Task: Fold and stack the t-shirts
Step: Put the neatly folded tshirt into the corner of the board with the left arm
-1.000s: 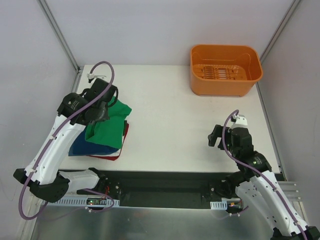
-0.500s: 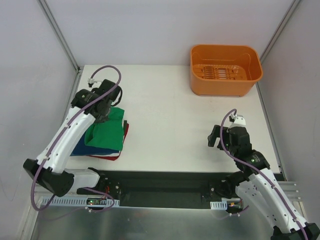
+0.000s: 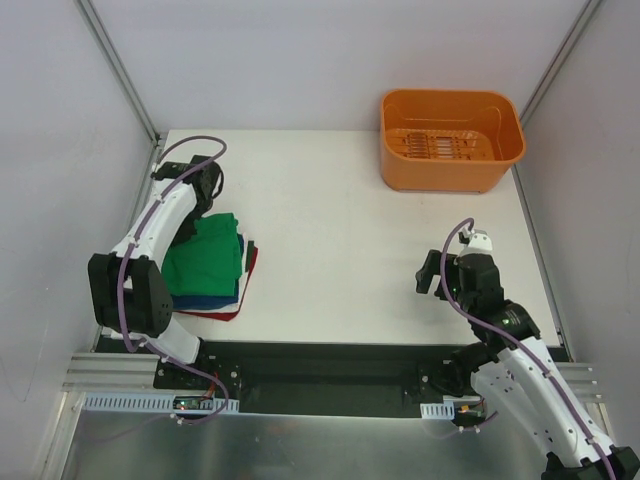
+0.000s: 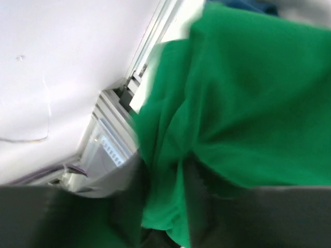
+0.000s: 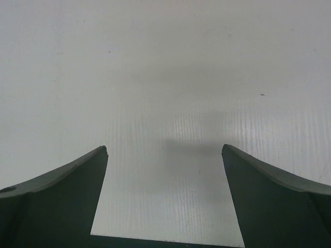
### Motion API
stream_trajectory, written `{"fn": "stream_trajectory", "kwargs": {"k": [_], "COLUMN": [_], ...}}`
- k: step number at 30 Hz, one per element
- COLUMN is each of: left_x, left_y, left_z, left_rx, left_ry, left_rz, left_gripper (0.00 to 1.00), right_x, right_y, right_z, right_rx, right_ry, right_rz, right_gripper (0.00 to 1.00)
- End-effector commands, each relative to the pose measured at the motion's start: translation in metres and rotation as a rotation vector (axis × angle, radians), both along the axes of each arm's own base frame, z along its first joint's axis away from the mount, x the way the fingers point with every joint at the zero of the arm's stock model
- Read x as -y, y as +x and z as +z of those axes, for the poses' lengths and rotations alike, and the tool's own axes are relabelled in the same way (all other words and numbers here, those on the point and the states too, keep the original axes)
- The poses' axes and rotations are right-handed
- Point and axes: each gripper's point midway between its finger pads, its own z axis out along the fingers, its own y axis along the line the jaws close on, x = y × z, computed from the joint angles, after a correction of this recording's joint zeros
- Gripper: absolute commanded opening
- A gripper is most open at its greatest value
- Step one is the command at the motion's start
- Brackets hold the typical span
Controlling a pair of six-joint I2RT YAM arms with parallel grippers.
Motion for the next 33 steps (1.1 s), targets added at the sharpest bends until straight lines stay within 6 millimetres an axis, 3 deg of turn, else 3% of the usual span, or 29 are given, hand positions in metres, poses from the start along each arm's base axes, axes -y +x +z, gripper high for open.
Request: {"fn": "stream_trajectory", "kwargs": {"k": [1,4,5,9,12,14,15,17,18,19,20,22,27,29,33], "left_x": [-0.017,-0.020,-0.019,-0.004,0.030,0.063,0.077,0.125,0.143,0.165,0.179,0.195,0.236,0.243,0.232], "left_y": [0.000,0.001,0.002,0.004,0.012,0.029,0.026,0.024,0.027,0.025,0.020,0.020,0.005,0.002,0.005], "left_z": [0.010,0.017,0.019,0.033,0.048,0.057,0.073,0.070,0.083,0.084,0.068,0.066,0.038,0.026,0.009], "left_rx": [0.044,0.074,0.088,0.193,0.367,0.497,0.588,0.614,0.702,0.717,0.686,0.705,0.654,0.654,0.701], "left_ry": [0.010,0.018,0.005,-0.104,-0.308,-0.444,-0.496,-0.635,-0.687,-0.744,-0.794,-0.835,-0.841,-0.803,-0.731], "left_rz": [0.039,0.055,0.056,0.058,0.017,-0.102,-0.172,-0.338,-0.411,-0.483,-0.514,-0.561,-0.712,-0.753,-0.742], "left_gripper": [0.54,0.91,0.99,0.99,0.99,0.99,0.99,0.99,0.99,0.99,0.99,0.99,0.99,1.00,0.99], "right_x": [0.003,0.003,0.003,0.001,-0.001,0.000,0.001,0.001,0.000,-0.001,-0.001,0.001,0.009,0.012,0.026], "right_y": [0.002,0.001,0.002,0.002,0.002,0.003,0.004,0.005,0.006,0.006,0.007,0.007,0.006,0.006,0.006], "right_z": [0.009,0.010,0.011,0.006,0.006,0.006,0.006,0.005,0.005,0.004,0.005,0.006,0.011,0.013,0.018], "right_rx": [0.037,0.042,0.044,0.019,0.015,0.025,0.029,0.034,0.031,0.030,0.031,0.034,0.086,0.115,0.168], "right_ry": [0.010,0.011,0.013,0.013,0.014,0.012,0.009,0.001,-0.004,-0.006,-0.014,-0.020,-0.014,-0.011,-0.020], "right_rz": [-0.022,-0.020,-0.019,-0.018,-0.009,-0.010,-0.014,-0.006,0.002,0.007,0.013,0.003,-0.039,-0.052,-0.126], "right_gripper": [0.97,0.97,0.97,0.97,0.97,0.97,0.97,0.97,0.97,0.97,0.97,0.97,0.97,0.97,0.97]}}
